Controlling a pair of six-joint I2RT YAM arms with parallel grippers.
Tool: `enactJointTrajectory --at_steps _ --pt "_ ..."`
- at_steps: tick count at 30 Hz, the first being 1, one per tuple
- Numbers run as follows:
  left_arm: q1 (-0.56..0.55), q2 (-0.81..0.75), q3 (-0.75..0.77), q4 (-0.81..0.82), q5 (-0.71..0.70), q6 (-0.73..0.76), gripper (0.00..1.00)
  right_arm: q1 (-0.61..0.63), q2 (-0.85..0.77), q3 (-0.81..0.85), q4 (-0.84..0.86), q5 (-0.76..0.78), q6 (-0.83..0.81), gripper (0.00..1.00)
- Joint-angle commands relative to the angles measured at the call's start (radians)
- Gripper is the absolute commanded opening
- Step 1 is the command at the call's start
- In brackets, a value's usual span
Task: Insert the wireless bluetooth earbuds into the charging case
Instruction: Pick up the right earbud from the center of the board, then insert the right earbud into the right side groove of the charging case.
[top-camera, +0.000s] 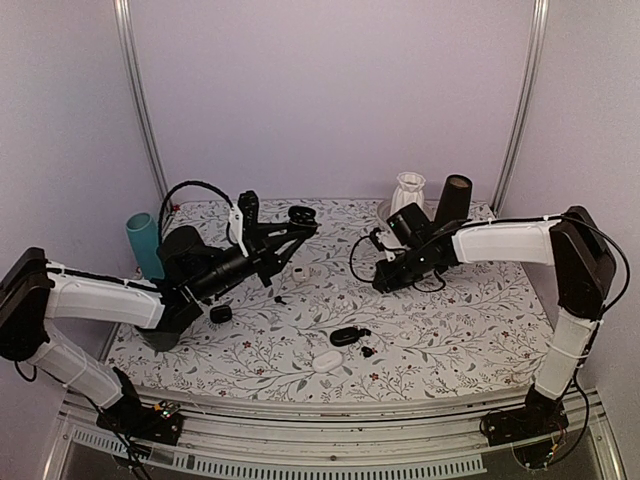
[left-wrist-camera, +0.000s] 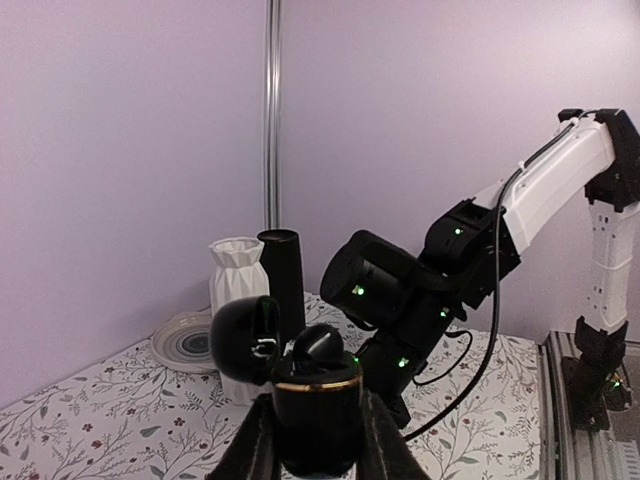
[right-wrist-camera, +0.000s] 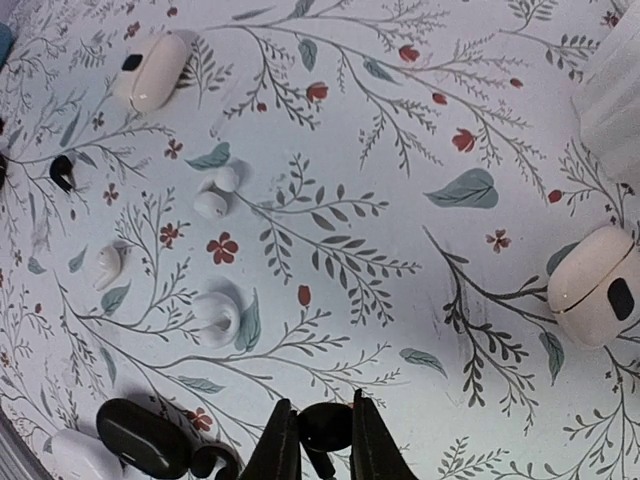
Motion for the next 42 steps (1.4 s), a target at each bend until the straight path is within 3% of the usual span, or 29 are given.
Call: enactJointTrajectory --at_steps 1,8,24,42 --pt "0.012 0.052 0.002 0.107 -0.027 -0.053 0.00 -0.004 -0.093 -0.014 0.065 -0.031 0.074 0.06" --pt "0.006 0.114 0.035 0.158 -0.033 -0.063 0.00 -0.004 -0.246 -0.014 0.098 -0.091 0.133 0.06" --pt "-0.059 0.291 0.161 0.230 -0.069 -0.066 0.00 0.048 -0.527 -0.107 0.383 -0.105 0.293 0.05" --pt "-0.111 0.348 0.250 0.213 0.065 -0.055 0.00 0.200 -0.530 -0.116 0.624 -0.074 0.268 0.06"
